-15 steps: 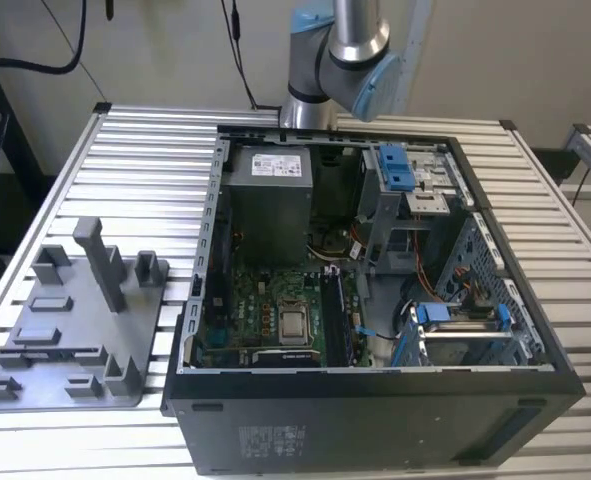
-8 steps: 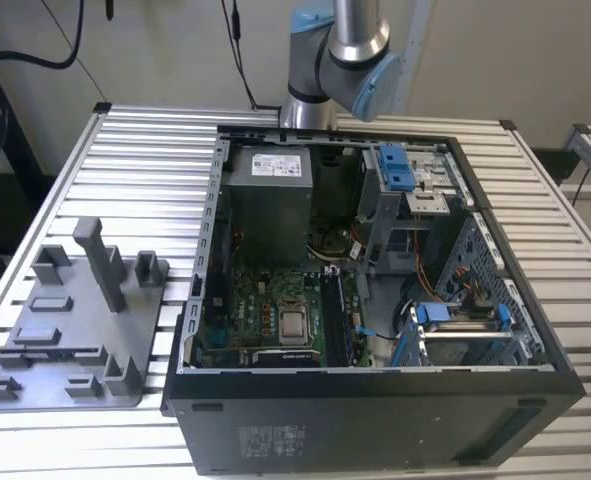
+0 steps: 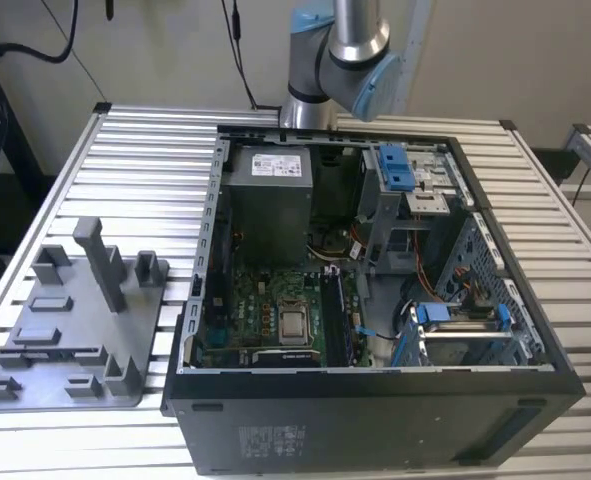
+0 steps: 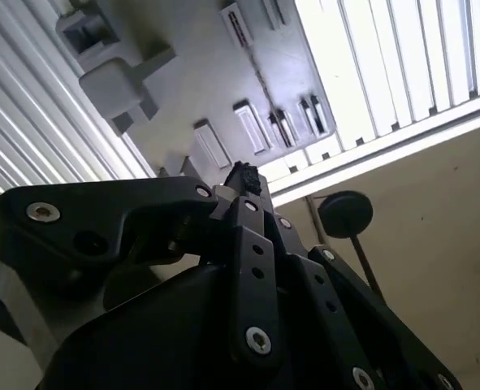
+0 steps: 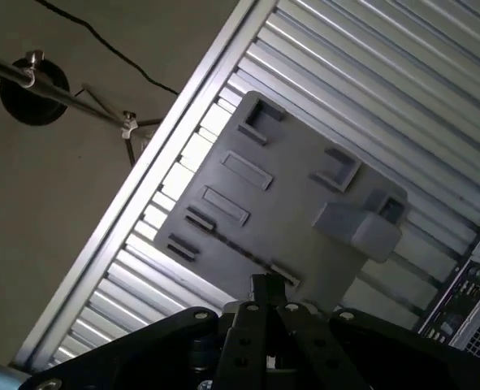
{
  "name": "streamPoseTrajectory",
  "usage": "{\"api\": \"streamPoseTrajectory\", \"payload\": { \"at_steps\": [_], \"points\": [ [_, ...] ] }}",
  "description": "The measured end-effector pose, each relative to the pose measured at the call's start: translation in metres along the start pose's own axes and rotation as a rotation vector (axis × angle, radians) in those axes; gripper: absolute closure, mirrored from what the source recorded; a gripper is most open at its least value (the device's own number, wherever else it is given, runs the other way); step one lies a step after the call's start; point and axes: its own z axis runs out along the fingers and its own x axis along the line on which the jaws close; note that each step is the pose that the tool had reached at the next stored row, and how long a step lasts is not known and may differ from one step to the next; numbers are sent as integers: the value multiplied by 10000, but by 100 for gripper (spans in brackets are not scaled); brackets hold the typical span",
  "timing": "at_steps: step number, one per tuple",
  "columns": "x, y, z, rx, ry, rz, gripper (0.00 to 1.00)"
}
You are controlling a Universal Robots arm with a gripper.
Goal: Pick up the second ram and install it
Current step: 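Pick up the second ram and move it above second insertion slot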
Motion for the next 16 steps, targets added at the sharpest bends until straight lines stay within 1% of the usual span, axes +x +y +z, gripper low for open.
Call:
{"api": "streamPoseTrajectory", "payload": {
  "at_steps": [8,16],
  "points": [
    [0,-1,9,-15,53,-1454,89],
    [0,-1,17,-9,79,-2912,89]
  ]
}}
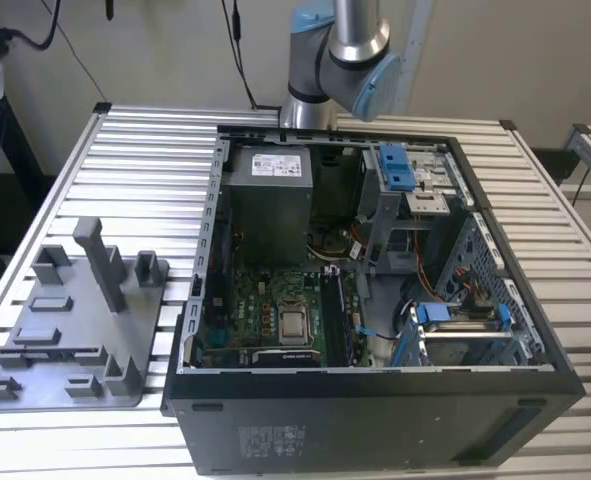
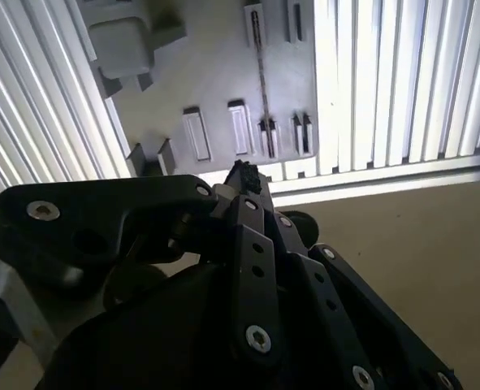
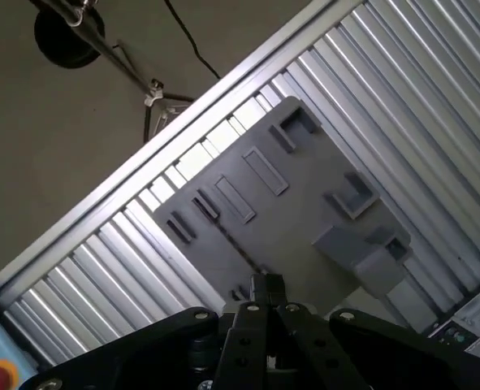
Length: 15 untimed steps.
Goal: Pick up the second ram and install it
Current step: 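Pick up the second ram and move it above second insertion slot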
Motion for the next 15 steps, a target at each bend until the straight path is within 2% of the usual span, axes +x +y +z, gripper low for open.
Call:
{"api": "streamPoseTrajectory", "payload": {
  "at_steps": [15],
  "points": [
    [0,0,9,58,15,-2735,89]
  ]
}}
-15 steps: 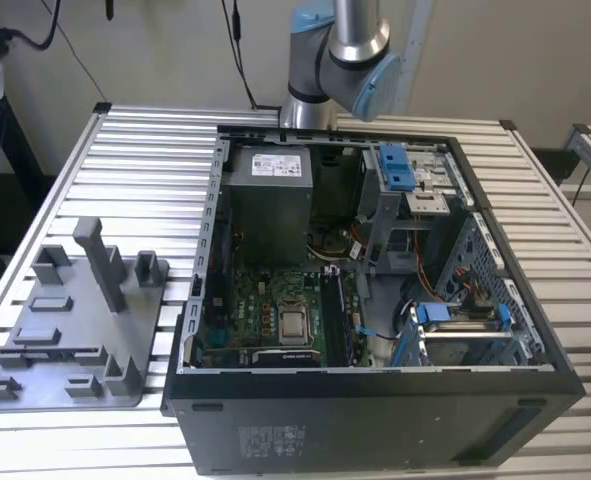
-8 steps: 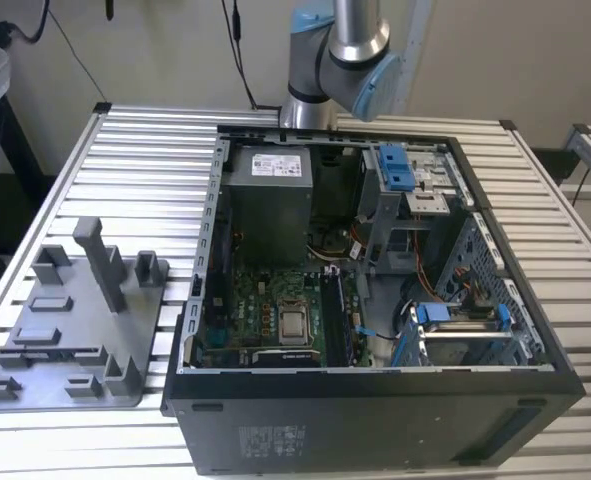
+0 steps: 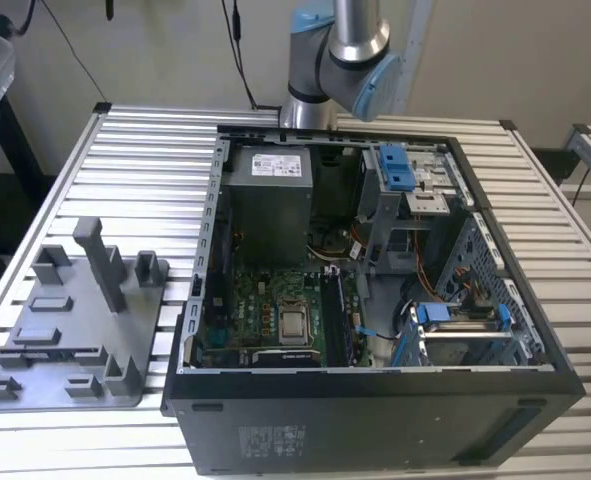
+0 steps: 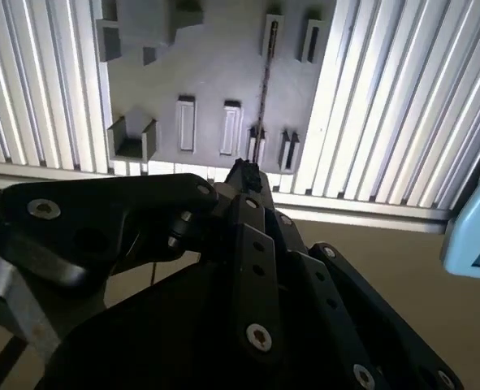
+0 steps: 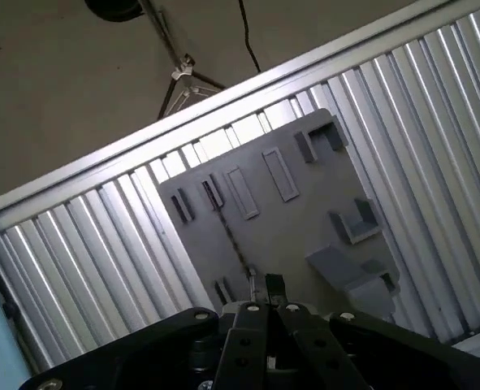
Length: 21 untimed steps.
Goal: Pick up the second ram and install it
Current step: 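Pick up the second ram and move it above second insertion slot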
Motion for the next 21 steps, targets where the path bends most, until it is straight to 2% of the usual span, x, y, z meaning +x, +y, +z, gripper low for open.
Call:
{"api": "streamPoseTrajectory", "payload": {
  "at_steps": [4,17,21],
  "points": [
    [0,0,4,-6,12,-731,89],
    [0,0,9,-91,84,-3082,89],
    [2,-1,8,-105,100,-3637,89]
  ]
}}
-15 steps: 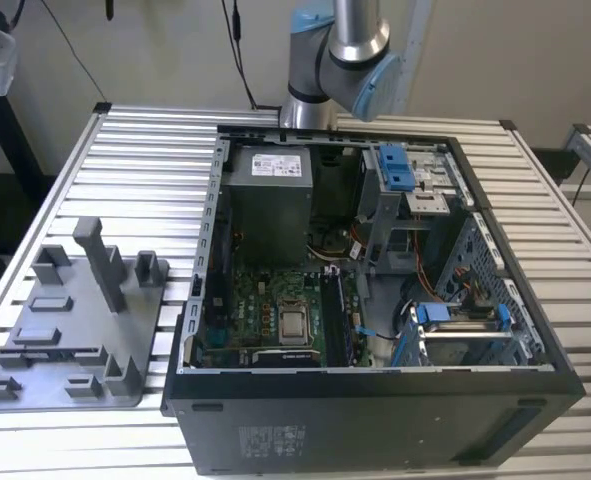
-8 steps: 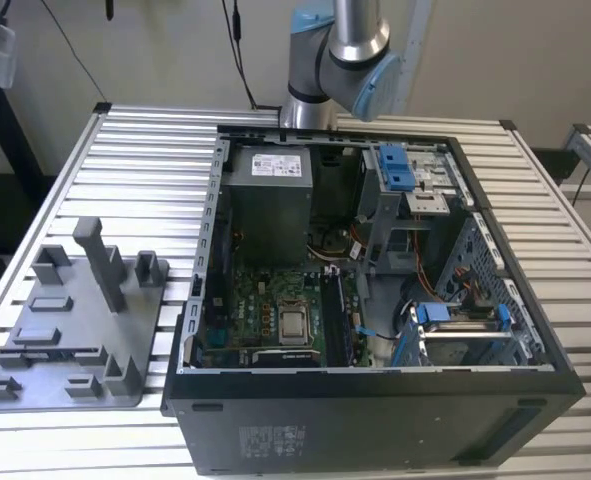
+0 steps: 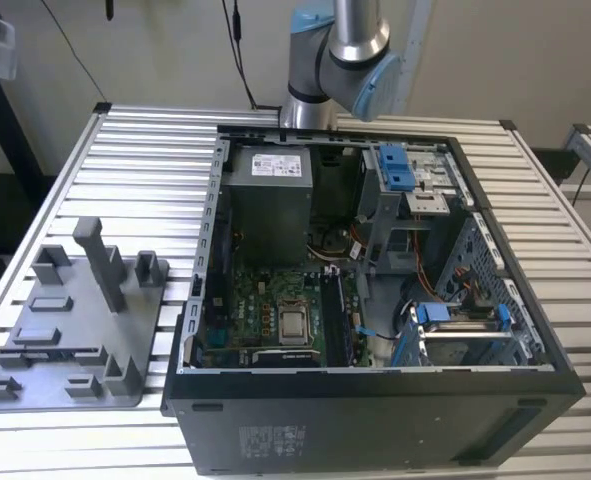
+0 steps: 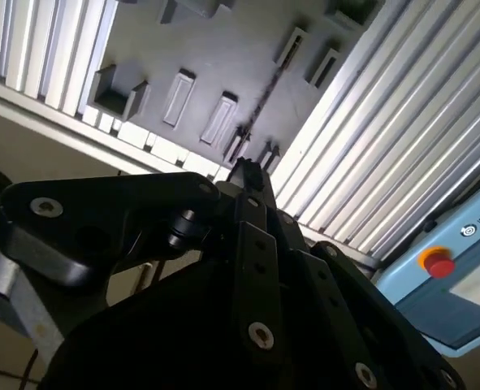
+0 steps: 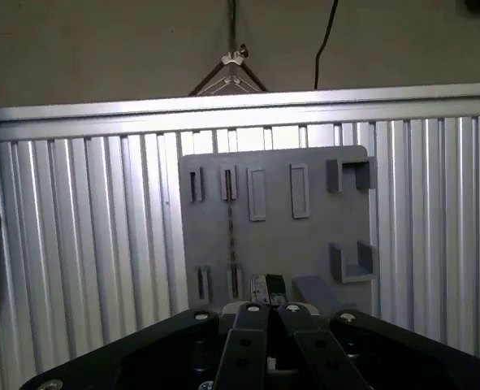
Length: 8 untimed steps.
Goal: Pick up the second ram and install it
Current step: 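Pick up the second ram and move it above second insertion slot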
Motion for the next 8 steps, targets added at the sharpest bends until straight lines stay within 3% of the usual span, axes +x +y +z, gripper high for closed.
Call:
{"api": "streamPoseTrajectory", "payload": {
  "at_steps": [8],
  "points": [
    [4,0,1,9,0,-70,89]
  ]
}}
